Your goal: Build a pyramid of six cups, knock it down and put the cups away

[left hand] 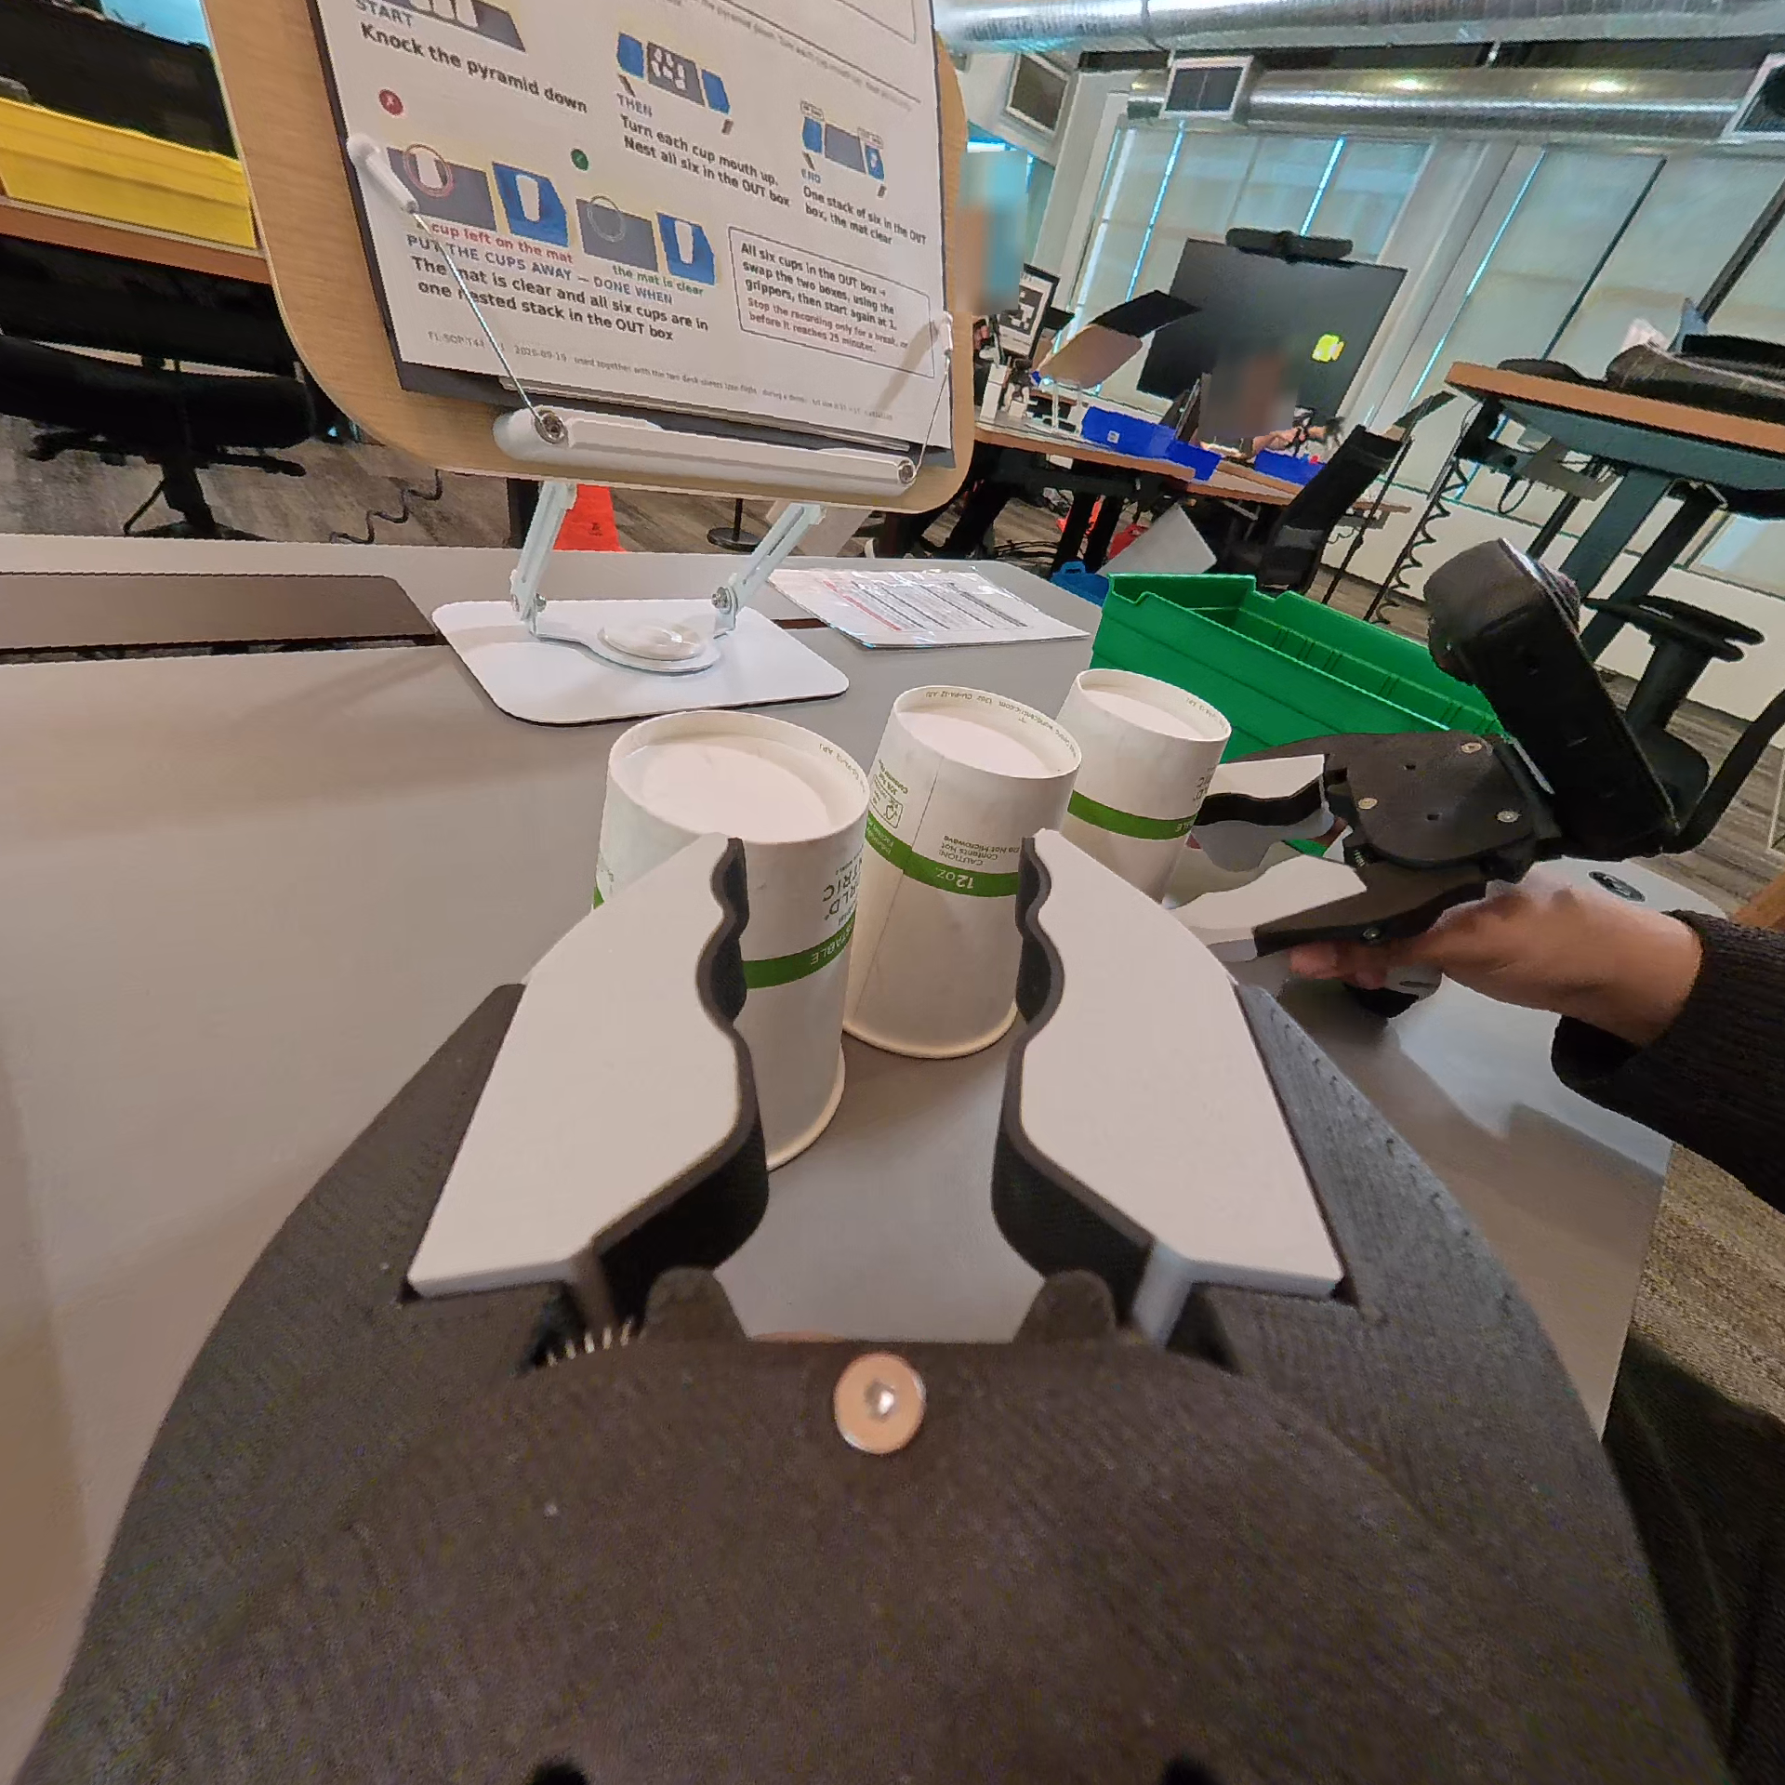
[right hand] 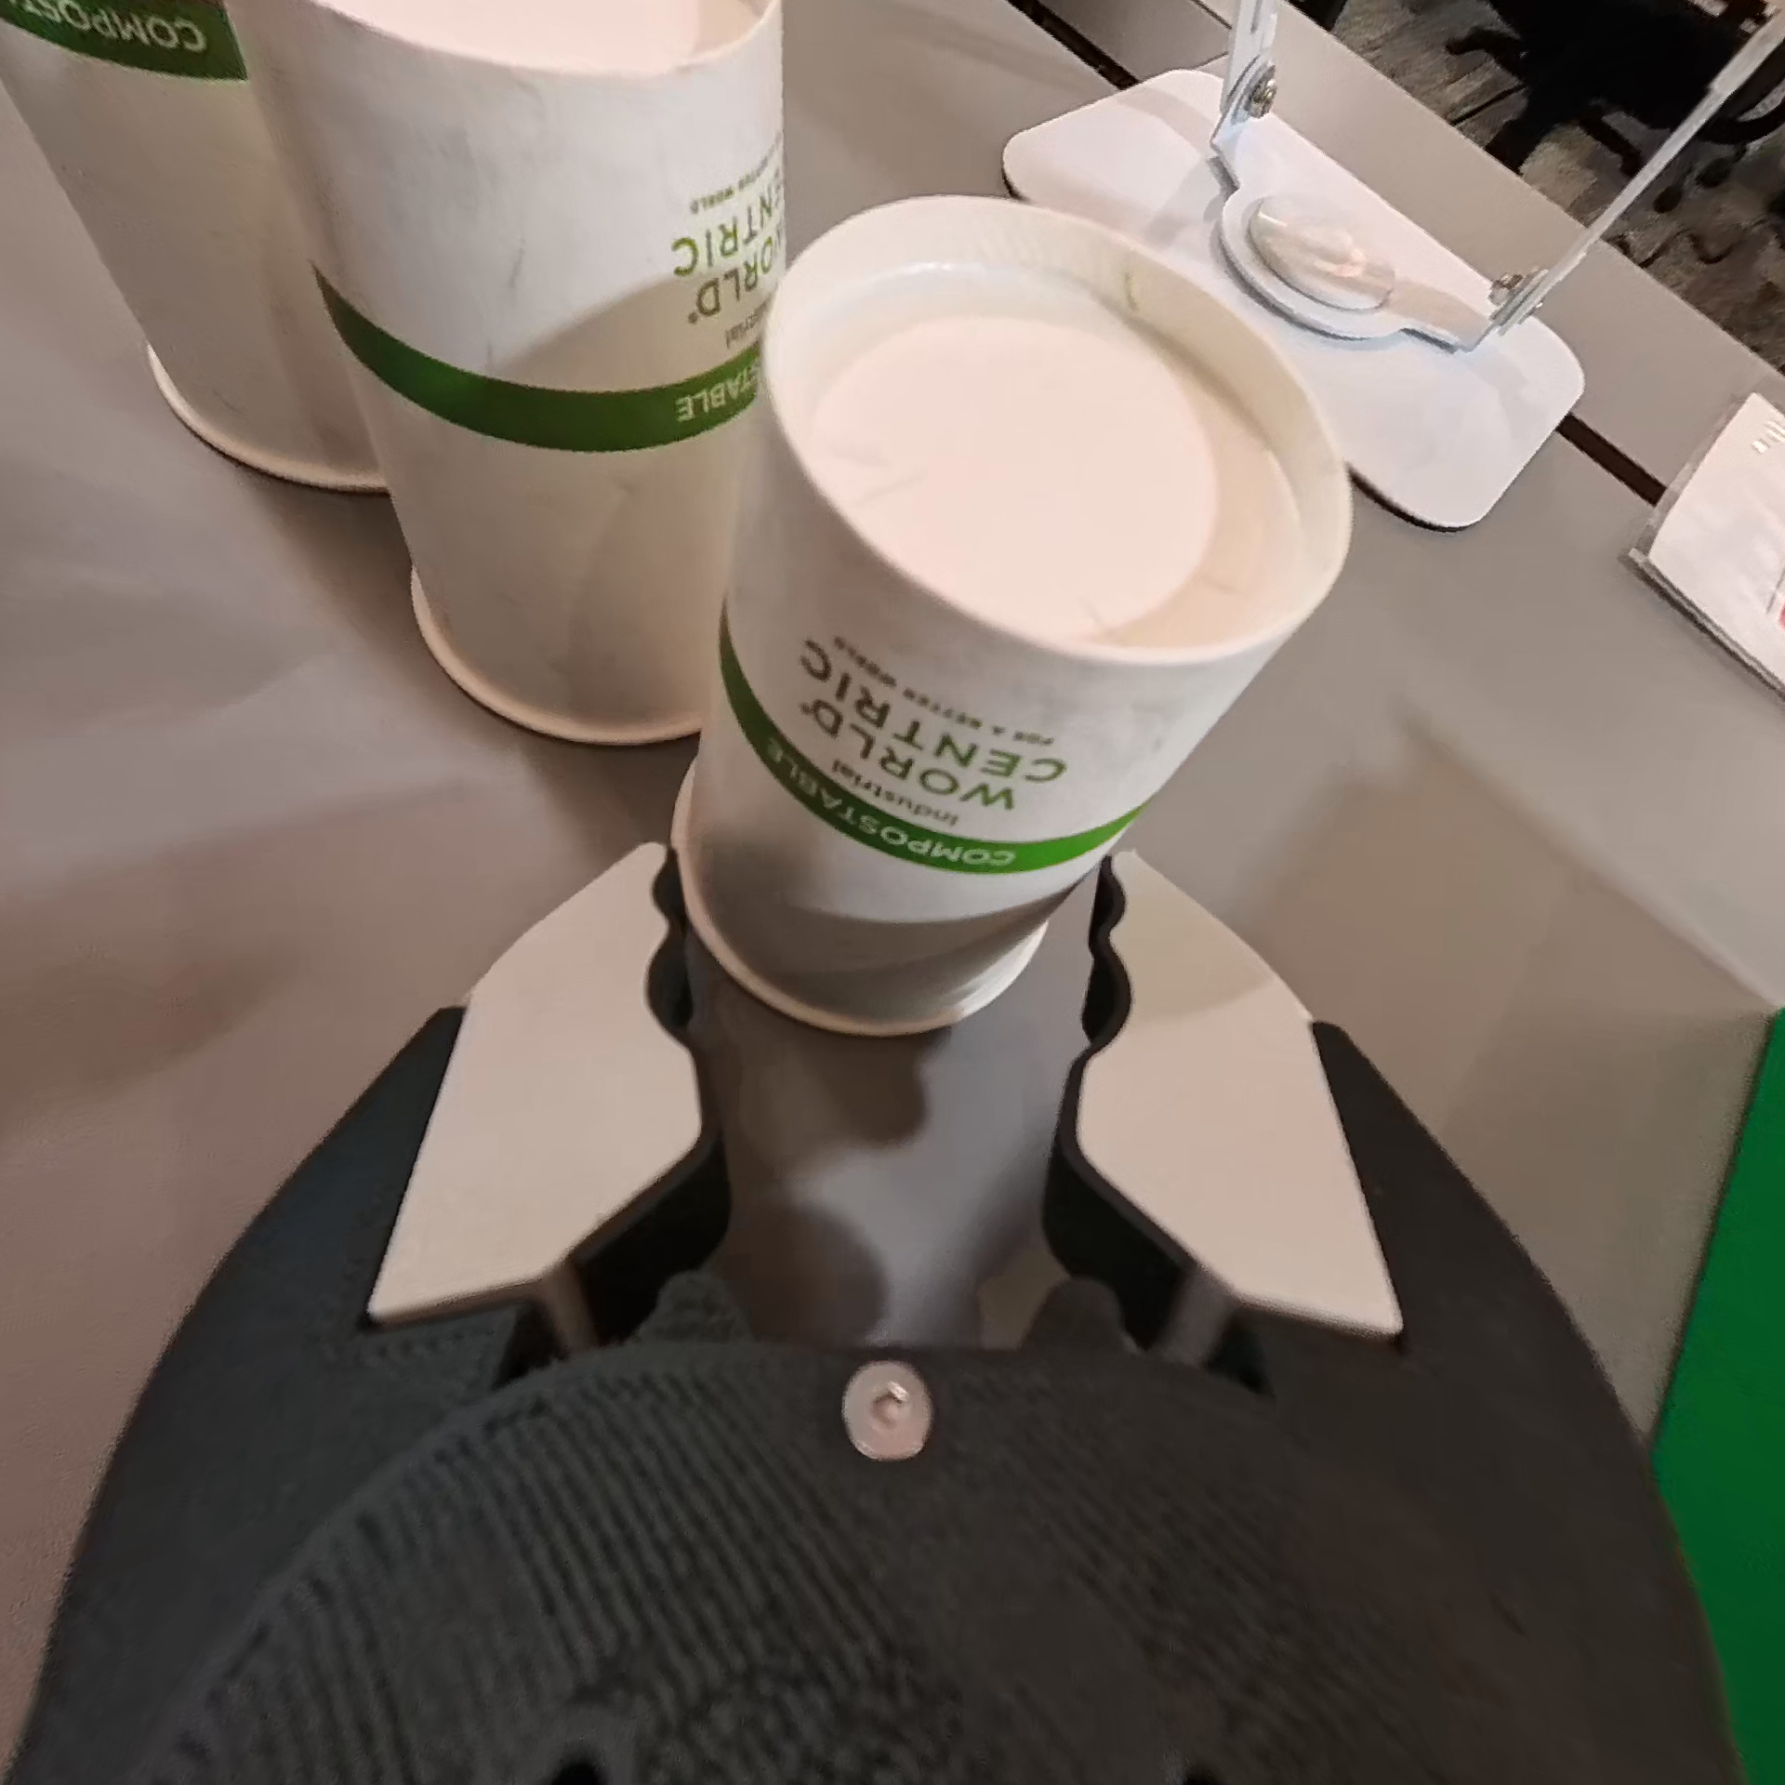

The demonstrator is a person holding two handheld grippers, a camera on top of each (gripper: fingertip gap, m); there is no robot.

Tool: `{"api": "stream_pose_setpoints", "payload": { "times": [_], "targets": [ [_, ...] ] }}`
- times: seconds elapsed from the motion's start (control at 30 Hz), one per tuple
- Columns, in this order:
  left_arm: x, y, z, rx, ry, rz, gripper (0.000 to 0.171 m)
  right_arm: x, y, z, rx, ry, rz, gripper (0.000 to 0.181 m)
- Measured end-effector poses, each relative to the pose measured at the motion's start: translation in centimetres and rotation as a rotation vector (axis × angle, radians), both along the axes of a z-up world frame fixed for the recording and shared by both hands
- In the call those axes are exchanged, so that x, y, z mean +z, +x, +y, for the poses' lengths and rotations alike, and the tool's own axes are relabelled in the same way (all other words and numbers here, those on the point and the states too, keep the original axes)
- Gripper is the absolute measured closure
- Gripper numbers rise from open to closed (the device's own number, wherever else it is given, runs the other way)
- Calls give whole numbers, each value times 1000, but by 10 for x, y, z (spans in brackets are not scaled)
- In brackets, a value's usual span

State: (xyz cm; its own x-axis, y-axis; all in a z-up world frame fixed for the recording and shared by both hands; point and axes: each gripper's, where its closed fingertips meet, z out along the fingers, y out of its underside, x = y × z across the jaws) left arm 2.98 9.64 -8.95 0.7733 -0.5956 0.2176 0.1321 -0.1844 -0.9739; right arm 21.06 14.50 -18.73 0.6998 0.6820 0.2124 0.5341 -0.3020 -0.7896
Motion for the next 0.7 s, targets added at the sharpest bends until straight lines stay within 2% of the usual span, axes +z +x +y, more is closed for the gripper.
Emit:
{"api": "stream_pose_setpoints", "payload": {
  "times": [0.17,0.37,0.47,0.6,0.7],
  "targets": [
    [2,-1,0,1,0,-15,117,6,-9,-11,9,-43,79,92],
    [4,-6,2,18,3,-24,117,5,0,-7,-22,-9,15,85],
    [7,-10,3,33,17,-22,117,6,6,-3,-43,-28,43,85],
    [21,-25,3,83,66,-37,117,18,13,1,-71,-20,128,85],
    [43,-48,1,117,123,-88,116,29,18,6,-96,-1,213,87]
  ]
}}
